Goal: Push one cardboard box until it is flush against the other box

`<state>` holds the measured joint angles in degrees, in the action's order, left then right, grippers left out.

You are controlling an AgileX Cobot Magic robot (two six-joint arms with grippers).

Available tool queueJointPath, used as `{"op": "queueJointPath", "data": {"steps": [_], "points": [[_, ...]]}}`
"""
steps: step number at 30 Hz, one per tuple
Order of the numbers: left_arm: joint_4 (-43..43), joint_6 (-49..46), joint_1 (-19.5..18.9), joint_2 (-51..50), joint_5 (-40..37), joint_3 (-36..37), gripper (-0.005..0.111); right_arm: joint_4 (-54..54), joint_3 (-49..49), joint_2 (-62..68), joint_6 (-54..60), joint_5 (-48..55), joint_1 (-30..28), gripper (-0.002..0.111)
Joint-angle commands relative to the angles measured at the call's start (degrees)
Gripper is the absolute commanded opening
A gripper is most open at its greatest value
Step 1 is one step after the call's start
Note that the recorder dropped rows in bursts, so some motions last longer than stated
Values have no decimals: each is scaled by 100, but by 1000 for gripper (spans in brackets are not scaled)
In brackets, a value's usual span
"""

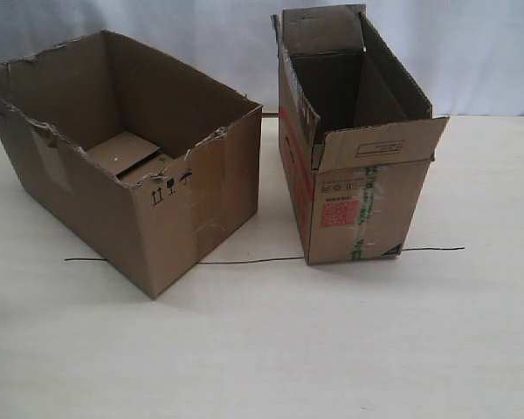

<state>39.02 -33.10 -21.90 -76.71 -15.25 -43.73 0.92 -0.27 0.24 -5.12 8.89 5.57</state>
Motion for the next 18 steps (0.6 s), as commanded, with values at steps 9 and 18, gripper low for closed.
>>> {"op": "queueJointPath", "data": {"steps": [9,18], "points": [[222,-271,-6,-1269,217,-57,0,-9,27,-24,-16,20,-10,5],[250,-473,-6,-1898,-211,-704,0,-9,27,-24,-16,20,-10,5]]}}
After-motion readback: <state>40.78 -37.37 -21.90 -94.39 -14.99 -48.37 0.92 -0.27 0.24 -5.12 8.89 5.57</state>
